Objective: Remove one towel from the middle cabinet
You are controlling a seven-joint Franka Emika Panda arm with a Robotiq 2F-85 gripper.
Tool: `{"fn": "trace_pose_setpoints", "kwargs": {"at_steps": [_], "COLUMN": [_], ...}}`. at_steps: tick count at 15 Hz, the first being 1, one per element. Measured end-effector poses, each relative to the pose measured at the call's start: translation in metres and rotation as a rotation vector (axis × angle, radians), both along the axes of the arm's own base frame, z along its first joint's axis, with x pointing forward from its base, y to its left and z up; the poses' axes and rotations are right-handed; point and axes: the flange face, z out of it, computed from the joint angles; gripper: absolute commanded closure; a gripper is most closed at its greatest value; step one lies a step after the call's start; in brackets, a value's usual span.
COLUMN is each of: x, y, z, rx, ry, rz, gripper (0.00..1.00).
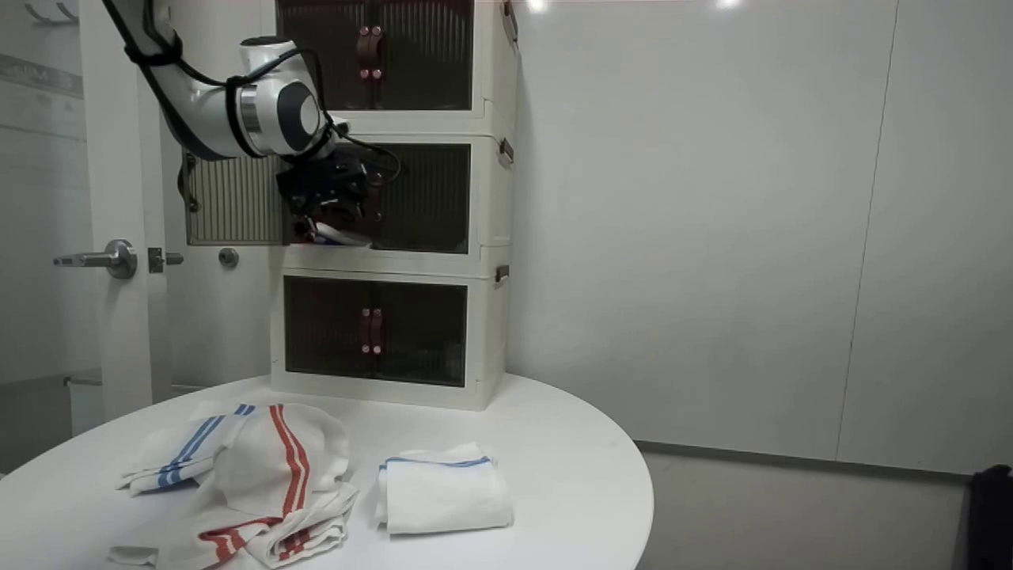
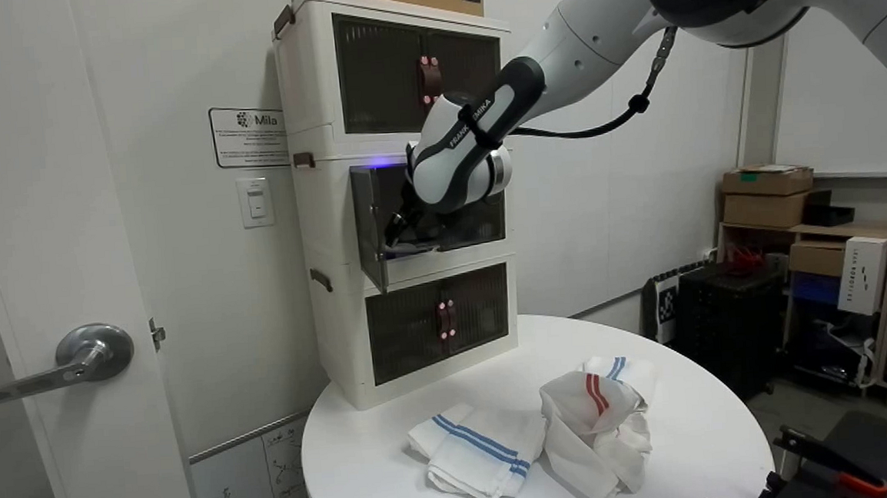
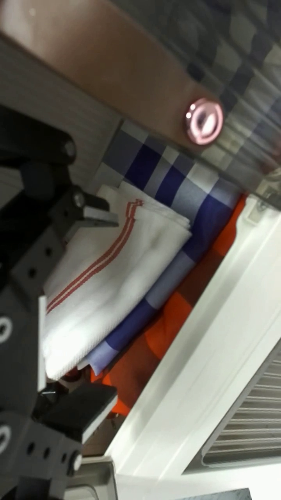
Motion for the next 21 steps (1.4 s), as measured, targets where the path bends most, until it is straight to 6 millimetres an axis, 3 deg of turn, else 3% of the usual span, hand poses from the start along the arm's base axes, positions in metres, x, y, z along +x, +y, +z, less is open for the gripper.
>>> {"fn": "trace_pose_setpoints", "kwargs": {"at_steps": [12, 18, 21], "x": [-0.009, -0.003, 0.009], "y": [-0.008, 0.013, 0.026], "z": [-0.043, -0.058, -0.045], "rx": [-0.014, -0.001, 0.019], "ry": [0.017, -0.006, -0.047], "rz": [-0.005, 0.028, 0.042], "gripper": [0.00, 0.00, 0.00]}}
